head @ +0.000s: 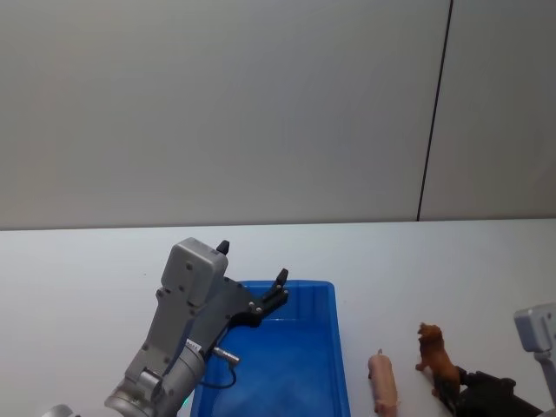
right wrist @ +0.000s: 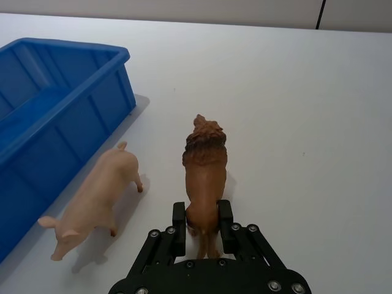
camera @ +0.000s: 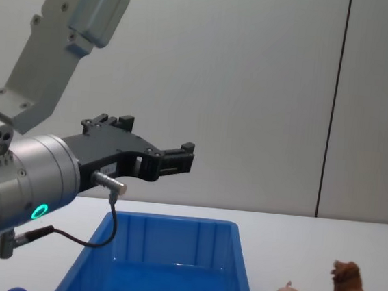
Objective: Pick up the two dolls from the table and place them into the box.
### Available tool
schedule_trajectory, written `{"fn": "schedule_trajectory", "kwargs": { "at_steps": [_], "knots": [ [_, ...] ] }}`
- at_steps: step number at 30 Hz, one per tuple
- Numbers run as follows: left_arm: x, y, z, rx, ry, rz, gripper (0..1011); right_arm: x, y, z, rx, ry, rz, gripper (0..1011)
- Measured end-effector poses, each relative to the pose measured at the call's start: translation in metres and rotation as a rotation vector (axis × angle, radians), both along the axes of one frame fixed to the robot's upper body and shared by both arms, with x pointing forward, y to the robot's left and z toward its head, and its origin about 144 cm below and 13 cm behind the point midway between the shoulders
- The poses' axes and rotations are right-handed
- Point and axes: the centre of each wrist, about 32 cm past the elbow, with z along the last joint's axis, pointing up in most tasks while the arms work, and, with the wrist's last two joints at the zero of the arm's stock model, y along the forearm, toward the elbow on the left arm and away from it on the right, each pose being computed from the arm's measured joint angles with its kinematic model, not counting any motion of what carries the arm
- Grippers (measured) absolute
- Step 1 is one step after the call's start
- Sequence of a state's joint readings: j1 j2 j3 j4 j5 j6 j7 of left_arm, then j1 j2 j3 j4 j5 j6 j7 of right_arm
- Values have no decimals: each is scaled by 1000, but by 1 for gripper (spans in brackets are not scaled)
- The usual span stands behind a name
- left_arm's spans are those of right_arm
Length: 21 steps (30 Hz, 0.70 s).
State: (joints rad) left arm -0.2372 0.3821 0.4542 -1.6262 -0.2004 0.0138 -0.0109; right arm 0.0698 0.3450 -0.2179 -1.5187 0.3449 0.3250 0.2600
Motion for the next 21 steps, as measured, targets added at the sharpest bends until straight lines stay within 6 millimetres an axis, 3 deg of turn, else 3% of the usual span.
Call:
{"fn": "schedule_trajectory", "kwargs": {
  "at_steps": [3, 21],
  "knots": [
    [0, 0, 0, 0, 0, 0, 1001, 1, 0, 2, 3, -15, -3, 283],
    [0, 0, 0, 0, 0, 0, 1001, 14, 9, 35, 22, -208, 53, 276]
  ]
}}
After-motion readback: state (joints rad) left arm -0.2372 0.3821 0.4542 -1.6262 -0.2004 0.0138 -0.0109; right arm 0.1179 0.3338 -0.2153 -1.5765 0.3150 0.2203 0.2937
